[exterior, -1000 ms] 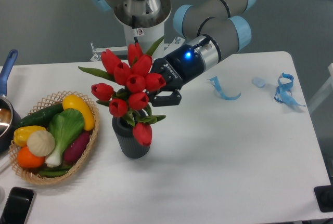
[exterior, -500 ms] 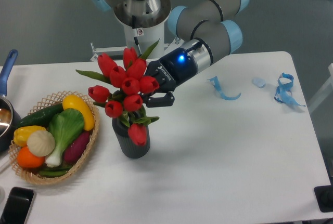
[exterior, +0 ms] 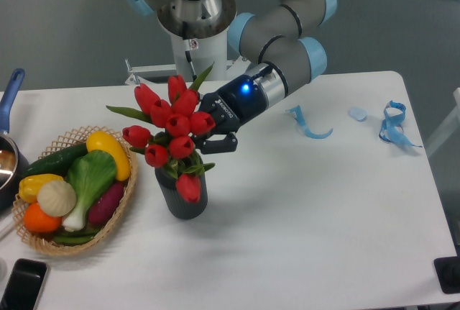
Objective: Insert the flowers into the vase
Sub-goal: 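Lower the tulip stems into the grey vase opening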
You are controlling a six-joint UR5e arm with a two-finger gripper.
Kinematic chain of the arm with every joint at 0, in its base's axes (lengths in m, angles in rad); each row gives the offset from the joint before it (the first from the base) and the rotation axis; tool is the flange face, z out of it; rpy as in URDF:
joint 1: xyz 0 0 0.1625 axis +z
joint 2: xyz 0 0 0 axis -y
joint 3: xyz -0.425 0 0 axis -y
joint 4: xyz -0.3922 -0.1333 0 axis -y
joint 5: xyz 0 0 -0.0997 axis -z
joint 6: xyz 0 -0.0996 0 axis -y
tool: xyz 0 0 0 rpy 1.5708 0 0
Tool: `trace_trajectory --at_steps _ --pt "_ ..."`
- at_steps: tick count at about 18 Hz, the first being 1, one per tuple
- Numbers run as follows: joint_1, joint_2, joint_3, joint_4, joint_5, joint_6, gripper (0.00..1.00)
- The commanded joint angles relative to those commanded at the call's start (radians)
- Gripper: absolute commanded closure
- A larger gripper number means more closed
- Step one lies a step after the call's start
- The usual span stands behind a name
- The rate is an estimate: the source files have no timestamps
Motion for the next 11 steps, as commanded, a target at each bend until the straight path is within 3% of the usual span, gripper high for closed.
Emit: trace_trajectory --at_steps 11 --pt "0.014 -0.02 -0.037 -0.002 0.047 0.019 0.86"
